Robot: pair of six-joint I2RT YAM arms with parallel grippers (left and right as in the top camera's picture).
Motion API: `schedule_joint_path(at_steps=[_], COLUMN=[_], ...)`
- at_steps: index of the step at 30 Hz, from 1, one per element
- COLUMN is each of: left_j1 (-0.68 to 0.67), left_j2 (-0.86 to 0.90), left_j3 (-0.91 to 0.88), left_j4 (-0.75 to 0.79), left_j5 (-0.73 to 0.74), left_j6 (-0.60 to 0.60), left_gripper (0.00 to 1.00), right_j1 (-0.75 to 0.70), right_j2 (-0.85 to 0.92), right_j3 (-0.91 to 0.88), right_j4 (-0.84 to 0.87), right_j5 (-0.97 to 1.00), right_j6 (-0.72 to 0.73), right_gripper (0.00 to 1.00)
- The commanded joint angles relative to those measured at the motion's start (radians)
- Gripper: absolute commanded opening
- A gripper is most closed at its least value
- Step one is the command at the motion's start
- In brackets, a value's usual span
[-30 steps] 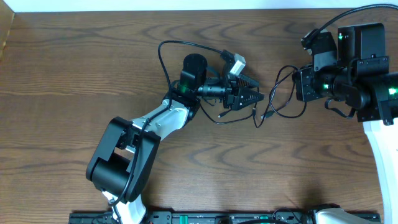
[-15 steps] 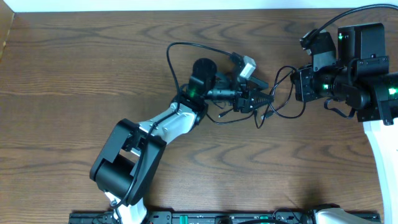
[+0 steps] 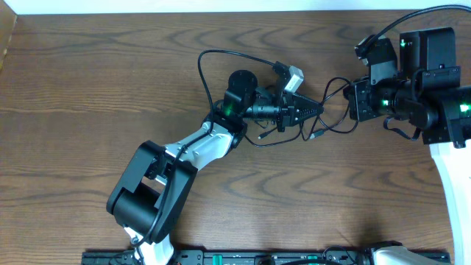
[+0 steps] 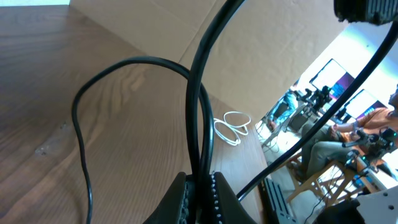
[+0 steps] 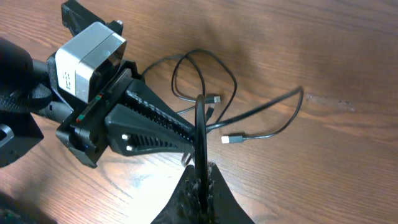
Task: Untangle cables
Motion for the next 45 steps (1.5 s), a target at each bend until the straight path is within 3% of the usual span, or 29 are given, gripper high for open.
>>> schedule_joint_path(at_steps=[1,5,14,24,27,31,32,33,34,39,45], left_j1=[0.005,0.026,0.138,0.182,0.182,0.182,0.182,0.182,0.182,0.182,0.181], left_j2=[0.007,0.007,0.007,0.007,0.007,0.007,0.007,0.007,0.007,0.007,0.007], left_j3=[0.000,0.000,0.000,0.000,0.000,0.000,0.000,0.000,0.000,0.000,0.000], left_j4=[0.005,0.005,0.005,0.005,0.005,0.005,0.005,0.005,0.006,0.083,0.164], left_j5=[0.002,0.010,0.135,0.145,0.145,0.145,0.145,0.145,0.145,0.150,0.152], left_j6=[-0.001,-0.026,-0.077,-0.089,-0.096,-0.108,-0.113,-0.117,-0.124,-0.195,-0.261], left_gripper=[0.08,0.08,0.08,0.08,0.08,0.08,0.08,0.08,0.08,0.08,0.08], right_j1=[-0.010,-0.010,-0.048,-0.064,-0.063,-0.061,-0.061,-0.061,-0.061,-0.061,-0.061], right_j2=[-0.006,-0.006,-0.006,-0.006,-0.006,0.006,0.011,0.016,0.022,0.045,0.058], right_j3=[0.018,0.018,0.018,0.015,0.015,-0.001,-0.013,-0.029,-0.048,-0.208,-0.375], right_j4=[0.000,-0.005,-0.069,-0.122,-0.121,-0.107,-0.101,-0.095,-0.084,0.058,0.256], right_j5=[-0.009,0.047,0.365,0.496,0.456,0.272,0.258,0.251,0.250,0.182,0.018], right_j6=[-0.002,0.019,0.270,0.332,0.321,0.197,0.196,0.201,0.206,0.226,0.263], right_gripper=[0.01,0.01,0.01,0.01,0.01,0.01,0.08,0.25,0.33,0.26,0.29])
